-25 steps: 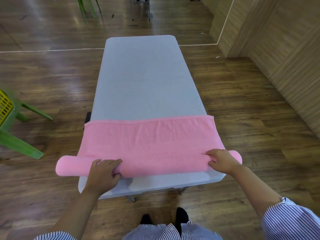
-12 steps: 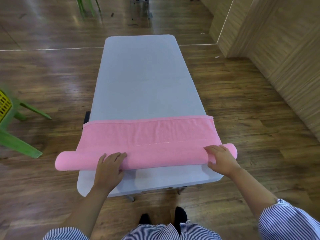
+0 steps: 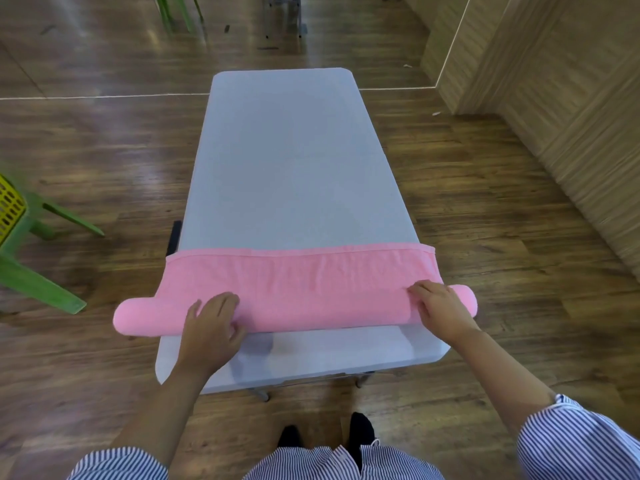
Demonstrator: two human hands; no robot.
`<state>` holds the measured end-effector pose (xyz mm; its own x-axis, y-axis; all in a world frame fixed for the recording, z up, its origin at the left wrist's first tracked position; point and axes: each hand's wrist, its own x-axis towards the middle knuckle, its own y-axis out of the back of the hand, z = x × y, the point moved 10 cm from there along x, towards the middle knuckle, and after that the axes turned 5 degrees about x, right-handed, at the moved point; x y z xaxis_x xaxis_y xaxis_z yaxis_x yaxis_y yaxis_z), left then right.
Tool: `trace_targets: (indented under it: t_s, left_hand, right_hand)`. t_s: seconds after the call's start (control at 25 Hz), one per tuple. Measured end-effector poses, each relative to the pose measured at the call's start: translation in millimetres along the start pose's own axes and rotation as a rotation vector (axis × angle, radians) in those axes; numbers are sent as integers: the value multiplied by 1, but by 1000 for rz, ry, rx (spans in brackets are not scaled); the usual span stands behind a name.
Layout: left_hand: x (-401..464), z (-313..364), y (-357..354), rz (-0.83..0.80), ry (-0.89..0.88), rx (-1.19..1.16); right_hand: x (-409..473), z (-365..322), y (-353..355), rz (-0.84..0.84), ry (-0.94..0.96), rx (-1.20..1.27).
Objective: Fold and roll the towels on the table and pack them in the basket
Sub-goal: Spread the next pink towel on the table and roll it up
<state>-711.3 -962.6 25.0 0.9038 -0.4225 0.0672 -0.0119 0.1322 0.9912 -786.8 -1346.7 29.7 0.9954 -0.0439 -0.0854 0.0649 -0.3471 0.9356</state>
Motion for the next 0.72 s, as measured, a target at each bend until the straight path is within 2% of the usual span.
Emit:
trace_targets:
  t_s: [0.04,0.2,0.4,0.56,0.72]
  left_hand:
    - [-1,-2,-2,-8,7,-1]
    - [-2,-4,-18,-112,-34,28]
    - [-2,5,-7,-94,-71,22]
    - [-6,-1,2,-70,-57,-72]
    - [-6,-11,4,-5,2,-20]
  right_hand:
    - [-1,0,0,-7,-14,18]
    - [-11,6,-23,-208,-66,-55]
    - [-12,11,-20,-213,-88,-52]
    - [-8,19,-16,-255,-154,78]
    - [4,8,-1,-98,-69,80]
